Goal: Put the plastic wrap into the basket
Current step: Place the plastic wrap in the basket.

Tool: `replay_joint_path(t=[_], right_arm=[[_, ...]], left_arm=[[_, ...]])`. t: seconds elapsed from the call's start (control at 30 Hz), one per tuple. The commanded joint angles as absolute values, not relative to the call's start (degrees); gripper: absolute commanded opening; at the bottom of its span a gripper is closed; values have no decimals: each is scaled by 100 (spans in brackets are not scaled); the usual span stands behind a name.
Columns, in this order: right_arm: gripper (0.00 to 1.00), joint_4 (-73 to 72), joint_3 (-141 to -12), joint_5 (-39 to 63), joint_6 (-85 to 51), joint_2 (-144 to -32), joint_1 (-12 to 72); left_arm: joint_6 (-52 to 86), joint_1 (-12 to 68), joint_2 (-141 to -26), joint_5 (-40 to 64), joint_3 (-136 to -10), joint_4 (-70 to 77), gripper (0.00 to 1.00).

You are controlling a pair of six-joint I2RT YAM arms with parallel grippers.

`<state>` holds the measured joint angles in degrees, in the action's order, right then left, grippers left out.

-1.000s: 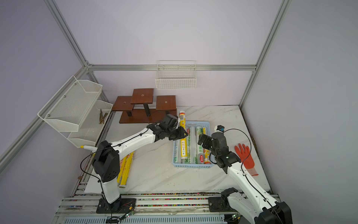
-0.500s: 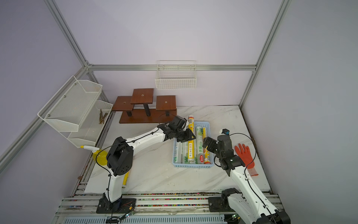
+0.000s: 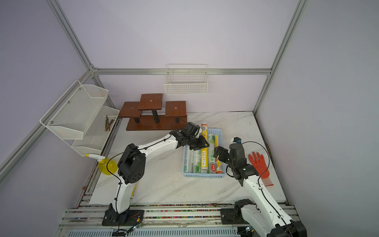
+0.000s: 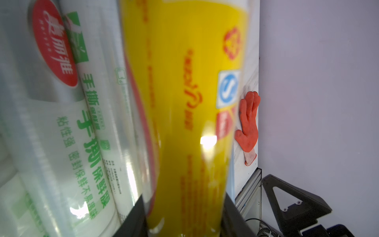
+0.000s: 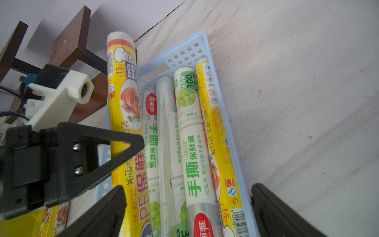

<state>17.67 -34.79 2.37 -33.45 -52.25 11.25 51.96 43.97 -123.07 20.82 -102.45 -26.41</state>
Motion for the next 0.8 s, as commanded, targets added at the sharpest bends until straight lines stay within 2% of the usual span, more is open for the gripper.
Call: replay_joint_path(t=[0.0, 0.3, 0.77], right_arm=[[99, 1872, -3385, 83, -3252, -5102, 1099], [99, 1849, -3282, 119, -3313, -5045, 1099], [99, 1838, -3235, 141, -3313, -5044, 1099]], left_arm=[[5334, 4421, -12407, 2277, -10539, -2523, 27], [5480, 4490, -12583, 2224, -10589, -2663, 28], [5511, 4668, -13148, 1693, -11448, -3813, 39]])
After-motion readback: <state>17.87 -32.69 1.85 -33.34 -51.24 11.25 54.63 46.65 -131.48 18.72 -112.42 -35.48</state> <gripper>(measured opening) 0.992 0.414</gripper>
